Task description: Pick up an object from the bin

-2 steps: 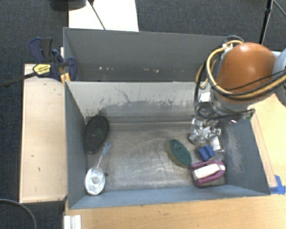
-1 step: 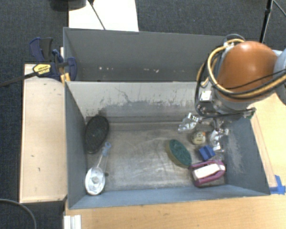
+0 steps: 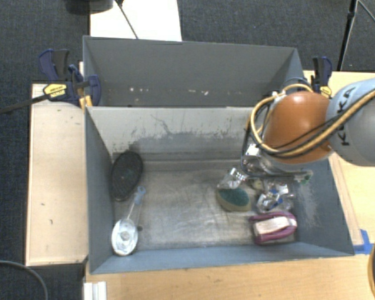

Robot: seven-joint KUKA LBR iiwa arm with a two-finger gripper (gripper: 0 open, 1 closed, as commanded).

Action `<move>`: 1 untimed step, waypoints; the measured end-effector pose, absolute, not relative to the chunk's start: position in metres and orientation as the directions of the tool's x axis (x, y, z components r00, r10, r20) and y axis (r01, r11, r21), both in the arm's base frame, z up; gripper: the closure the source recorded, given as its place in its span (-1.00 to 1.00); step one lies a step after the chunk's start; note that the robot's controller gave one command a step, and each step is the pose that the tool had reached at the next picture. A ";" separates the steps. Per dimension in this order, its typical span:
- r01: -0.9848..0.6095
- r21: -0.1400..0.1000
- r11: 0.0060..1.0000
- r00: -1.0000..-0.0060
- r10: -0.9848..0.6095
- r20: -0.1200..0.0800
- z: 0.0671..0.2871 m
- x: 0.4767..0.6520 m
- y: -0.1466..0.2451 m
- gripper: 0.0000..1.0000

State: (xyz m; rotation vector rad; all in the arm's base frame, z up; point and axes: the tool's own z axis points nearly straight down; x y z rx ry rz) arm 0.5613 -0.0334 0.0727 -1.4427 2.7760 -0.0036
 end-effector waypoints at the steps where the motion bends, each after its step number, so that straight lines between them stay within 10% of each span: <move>1: -0.821 -0.015 0.570 -0.570 -0.821 -0.022 0.077 0.565 -0.030 1.00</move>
Offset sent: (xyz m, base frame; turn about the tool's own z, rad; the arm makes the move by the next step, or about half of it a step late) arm 0.0000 0.0000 0.0000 0.0000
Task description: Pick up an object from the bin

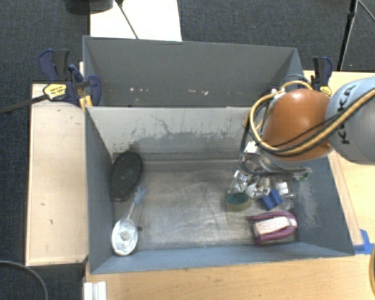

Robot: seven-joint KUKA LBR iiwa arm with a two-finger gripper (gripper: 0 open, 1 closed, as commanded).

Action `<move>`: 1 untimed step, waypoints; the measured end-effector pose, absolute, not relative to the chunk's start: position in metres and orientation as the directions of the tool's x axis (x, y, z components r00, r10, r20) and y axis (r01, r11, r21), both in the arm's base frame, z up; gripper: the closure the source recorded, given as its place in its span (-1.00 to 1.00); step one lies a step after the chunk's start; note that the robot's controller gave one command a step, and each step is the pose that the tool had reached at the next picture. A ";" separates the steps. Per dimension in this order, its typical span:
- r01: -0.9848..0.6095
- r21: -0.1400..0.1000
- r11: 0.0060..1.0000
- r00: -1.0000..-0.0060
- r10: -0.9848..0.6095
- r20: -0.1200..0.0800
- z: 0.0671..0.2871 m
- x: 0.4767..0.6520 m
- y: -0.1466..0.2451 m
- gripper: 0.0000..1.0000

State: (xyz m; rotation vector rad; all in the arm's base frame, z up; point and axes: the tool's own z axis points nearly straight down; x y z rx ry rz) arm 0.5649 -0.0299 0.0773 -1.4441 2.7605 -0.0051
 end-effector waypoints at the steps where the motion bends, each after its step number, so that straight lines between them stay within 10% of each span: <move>1: -0.831 -0.008 0.557 -0.557 -0.831 -0.006 0.206 0.571 -0.025 1.00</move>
Offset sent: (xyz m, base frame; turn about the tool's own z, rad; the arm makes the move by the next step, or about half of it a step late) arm 0.0042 0.0037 0.1236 -0.0186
